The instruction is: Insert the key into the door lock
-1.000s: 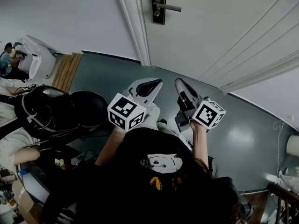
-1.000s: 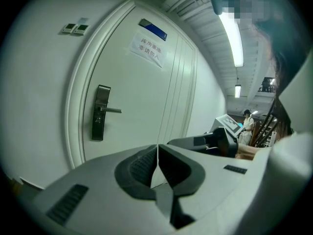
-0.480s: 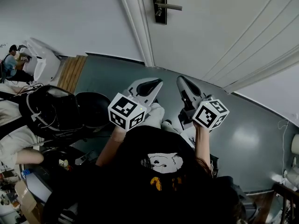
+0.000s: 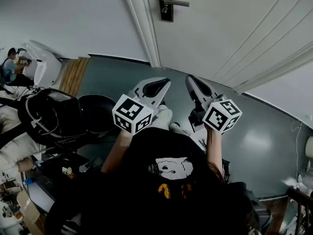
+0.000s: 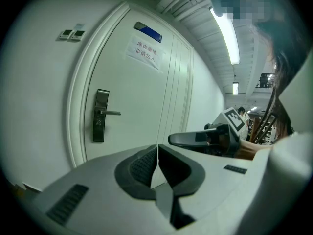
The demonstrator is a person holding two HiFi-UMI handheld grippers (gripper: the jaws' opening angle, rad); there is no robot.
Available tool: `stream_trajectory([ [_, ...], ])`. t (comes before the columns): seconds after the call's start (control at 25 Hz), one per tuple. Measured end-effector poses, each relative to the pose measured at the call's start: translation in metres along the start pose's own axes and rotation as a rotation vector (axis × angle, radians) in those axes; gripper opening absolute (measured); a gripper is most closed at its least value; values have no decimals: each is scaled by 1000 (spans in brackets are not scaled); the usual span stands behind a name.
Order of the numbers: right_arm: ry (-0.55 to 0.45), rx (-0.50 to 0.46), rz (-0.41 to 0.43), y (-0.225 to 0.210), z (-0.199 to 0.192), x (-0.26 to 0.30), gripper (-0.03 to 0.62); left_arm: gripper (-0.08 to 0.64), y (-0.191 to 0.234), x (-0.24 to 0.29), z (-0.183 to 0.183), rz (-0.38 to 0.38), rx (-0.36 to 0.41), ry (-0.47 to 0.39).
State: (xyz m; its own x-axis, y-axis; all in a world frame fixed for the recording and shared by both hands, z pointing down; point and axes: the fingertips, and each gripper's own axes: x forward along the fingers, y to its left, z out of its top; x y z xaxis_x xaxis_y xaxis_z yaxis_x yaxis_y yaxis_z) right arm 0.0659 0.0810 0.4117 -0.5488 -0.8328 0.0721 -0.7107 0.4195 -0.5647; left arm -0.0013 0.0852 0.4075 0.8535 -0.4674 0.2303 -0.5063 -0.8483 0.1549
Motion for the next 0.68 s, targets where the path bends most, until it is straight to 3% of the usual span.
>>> stream_trajectory([
  [0.68, -46, -51, -125, -27, 23, -52, 9, 14, -20, -1, -10, -4, -12, 29],
])
